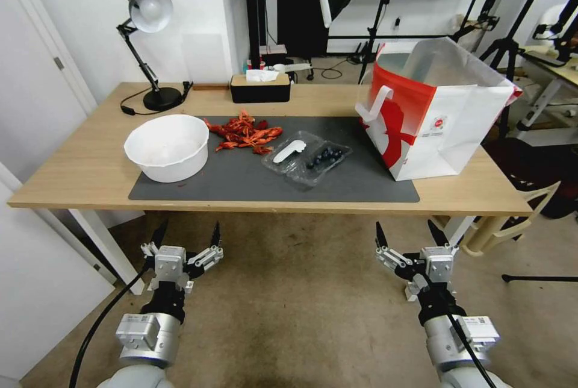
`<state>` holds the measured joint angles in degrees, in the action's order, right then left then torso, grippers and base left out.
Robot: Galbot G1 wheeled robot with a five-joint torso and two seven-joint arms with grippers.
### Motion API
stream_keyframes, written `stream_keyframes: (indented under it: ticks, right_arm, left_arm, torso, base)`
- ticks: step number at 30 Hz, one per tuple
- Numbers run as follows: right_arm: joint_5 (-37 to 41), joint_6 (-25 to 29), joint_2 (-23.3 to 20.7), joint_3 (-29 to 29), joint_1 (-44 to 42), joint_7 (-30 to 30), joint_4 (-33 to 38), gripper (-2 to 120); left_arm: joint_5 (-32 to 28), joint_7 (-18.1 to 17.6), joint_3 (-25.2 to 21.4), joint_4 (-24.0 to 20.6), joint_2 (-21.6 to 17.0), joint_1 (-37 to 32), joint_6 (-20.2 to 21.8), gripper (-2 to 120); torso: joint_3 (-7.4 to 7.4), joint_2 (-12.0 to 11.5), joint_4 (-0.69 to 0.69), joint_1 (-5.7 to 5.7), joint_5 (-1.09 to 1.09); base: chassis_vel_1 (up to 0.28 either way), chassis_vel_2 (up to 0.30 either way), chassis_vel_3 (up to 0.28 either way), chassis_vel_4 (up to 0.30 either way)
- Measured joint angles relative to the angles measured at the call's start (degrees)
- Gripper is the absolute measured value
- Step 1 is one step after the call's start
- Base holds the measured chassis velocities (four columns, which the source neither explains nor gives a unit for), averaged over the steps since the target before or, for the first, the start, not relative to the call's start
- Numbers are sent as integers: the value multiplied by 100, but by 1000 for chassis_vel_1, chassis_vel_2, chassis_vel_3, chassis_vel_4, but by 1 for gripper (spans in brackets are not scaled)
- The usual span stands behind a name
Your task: Close the takeout container lid, then place the container into the takeout bag.
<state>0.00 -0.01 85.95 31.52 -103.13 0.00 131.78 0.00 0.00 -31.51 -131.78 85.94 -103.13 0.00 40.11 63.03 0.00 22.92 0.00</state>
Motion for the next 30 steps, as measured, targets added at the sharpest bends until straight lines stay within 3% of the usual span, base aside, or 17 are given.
stream_keyframes:
  ticks: [16, 19, 20, 22, 24, 25, 30]
  right_arm:
    - [-3, -18, -3, -11, -2, 0, 7, 100]
    - [-191, -489, -79, -404, -94, -42, 253, 100]
    - [-191, -489, -79, -404, -94, -42, 253, 100]
    - [-330, -870, -141, -730, -168, -96, 470, 100]
    - [-326, -900, -145, -751, -168, -103, 503, 100]
    - [-309, -906, -148, -761, -168, -109, 533, 100]
    - [-294, -888, -150, -736, -150, -113, 546, 100]
  left_arm:
    - [-25, -29, 18, -12, -9, 0, 4, 100]
    - [-408, -509, 357, -312, -168, -8, 134, 100]
    - [-408, -509, 357, -312, -168, -8, 134, 100]
    - [-803, -1004, 694, -615, -336, -23, 278, 100]
    - [-949, -1186, 823, -730, -396, -27, 329, 100]
    - [-1167, -1439, 1012, -887, -488, -35, 380, 100]
    - [-1338, -1562, 1127, -939, -570, -23, 251, 100]
  torso:
    - [0, 0, 0, 0, 0]
    - [0, 0, -1, 1, 3]
    - [0, 0, -1, 1, 3]
    - [0, 0, 1, 0, -1]
    - [0, 0, 0, 0, -1]
    - [0, 0, 0, 0, 1]
    - [0, 0, 0, 0, 0]
  base:
    - [0, 0, 0, 0]
    - [0, 0, 0, 0]
    - [0, 0, 0, 0]
    - [0, 0, 0, 0]
    - [0, 0, 0, 0]
    - [0, 0, 0, 0]
    - [0, 0, 0, 0]
